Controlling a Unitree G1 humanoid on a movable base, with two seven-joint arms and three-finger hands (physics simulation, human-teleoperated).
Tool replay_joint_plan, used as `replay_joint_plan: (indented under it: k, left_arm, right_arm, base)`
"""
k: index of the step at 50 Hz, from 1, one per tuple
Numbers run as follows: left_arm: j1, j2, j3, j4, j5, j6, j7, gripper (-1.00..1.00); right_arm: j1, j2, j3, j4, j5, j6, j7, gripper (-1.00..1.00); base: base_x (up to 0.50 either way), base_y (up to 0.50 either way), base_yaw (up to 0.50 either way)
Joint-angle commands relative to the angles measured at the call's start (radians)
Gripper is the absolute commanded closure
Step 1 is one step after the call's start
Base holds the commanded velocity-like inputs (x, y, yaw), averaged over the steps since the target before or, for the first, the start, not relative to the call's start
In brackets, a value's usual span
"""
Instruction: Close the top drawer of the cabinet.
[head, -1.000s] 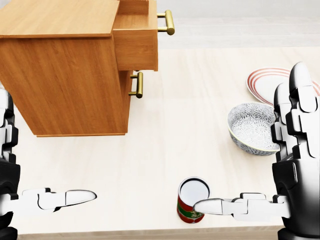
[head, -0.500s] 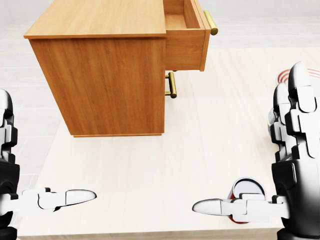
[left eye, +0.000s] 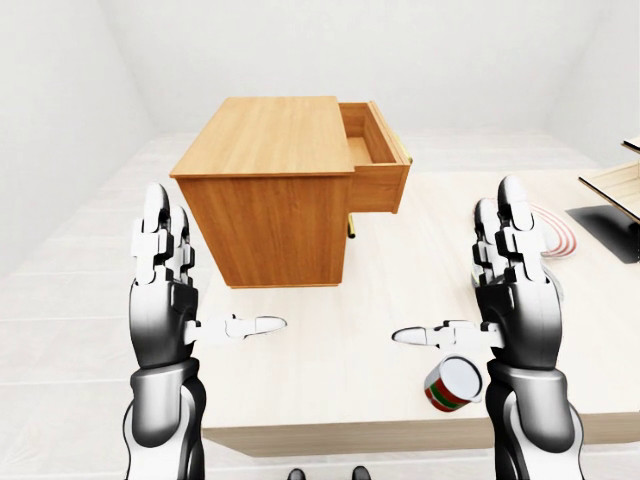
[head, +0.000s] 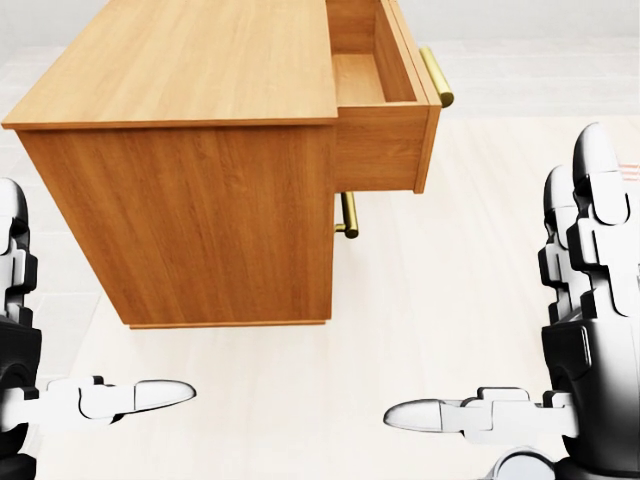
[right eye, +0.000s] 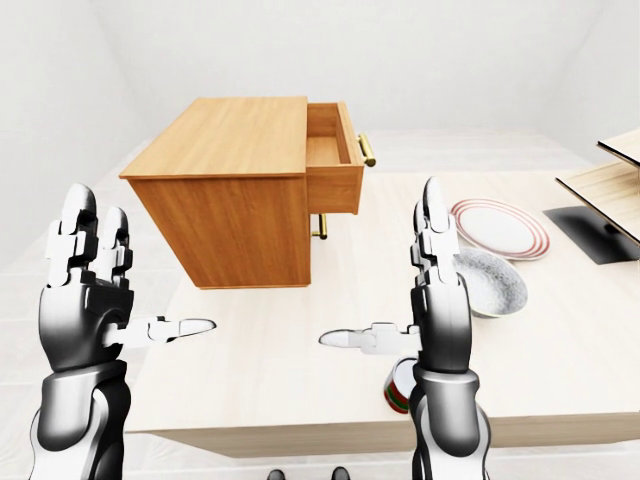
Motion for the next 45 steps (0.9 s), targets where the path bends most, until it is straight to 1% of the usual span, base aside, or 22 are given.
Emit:
replay_joint_plan:
  k: [1, 26, 27, 40, 43, 45]
  left_arm:
    - [0.002, -0.012, 0.009, -0.011, -0.026, 0.000, 0.000, -1.00]
    - [-0.002, -0.012, 0.010, -0.004, -0.015, 0.000, -0.002, -1.00]
    - [-0.003, -0.008, 0.006, -0.002, -0.006, 0.000, 0.000, -1.00]
    - [-0.002, -0.008, -0.001, -0.005, 0.001, 0.000, -0.005, -1.00]
    - [-0.005, -0.008, -0.004, -0.006, 0.010, 0.000, -0.002, -1.00]
    - [-0.002, -0.008, -0.002, -0.008, 0.008, 0.000, -0.004, -1.00]
  right_arm:
    - [0.000, -0.001, 0.003, 0.000, 0.006, 0.000, -0.001, -1.00]
    - [-0.004, 0.001, -0.006, 0.009, 0.013, 0.000, -0.005, -1.00]
    - [-0.001, -0.002, 0.003, 0.003, 0.002, 0.000, -0.005, -1.00]
    - [-0.001, 0.004, -0.009, -0.001, 0.008, 0.000, -0.014, -1.00]
    - [-0.010, 0.000, -0.016, 0.033, 0.006, 0.000, -0.018, -1.00]
    - [-0.038, -0.011, -0.016, 0.068, -0.014, 0.000, -0.020, -1.00]
  base:
    - [0.40, 0.00, 0.00]
    - [0.40, 0.00, 0.00]
    - [0.27, 0.00, 0.00]
    - [0.01, 0.00, 0.00]
    - [0.00, 0.00, 0.00]
    - [0.00, 0.00, 0.00]
